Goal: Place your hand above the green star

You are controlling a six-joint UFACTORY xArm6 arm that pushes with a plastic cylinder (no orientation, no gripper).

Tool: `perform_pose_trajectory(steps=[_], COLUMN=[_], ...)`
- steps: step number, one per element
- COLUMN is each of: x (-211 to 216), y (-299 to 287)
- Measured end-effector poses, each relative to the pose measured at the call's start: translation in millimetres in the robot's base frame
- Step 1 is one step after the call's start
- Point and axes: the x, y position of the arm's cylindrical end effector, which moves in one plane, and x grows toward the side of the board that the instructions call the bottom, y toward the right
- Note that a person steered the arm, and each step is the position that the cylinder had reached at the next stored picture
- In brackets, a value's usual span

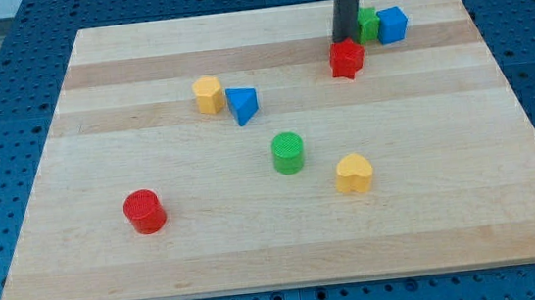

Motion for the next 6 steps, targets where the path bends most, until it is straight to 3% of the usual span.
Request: perform_pose_trajectory(steps=[2, 3, 4, 5, 6], x=[16.2, 16.0, -41.5, -72.8, -73.1], y=[-80.5, -93.3, -83.2, -43.5, 18.5])
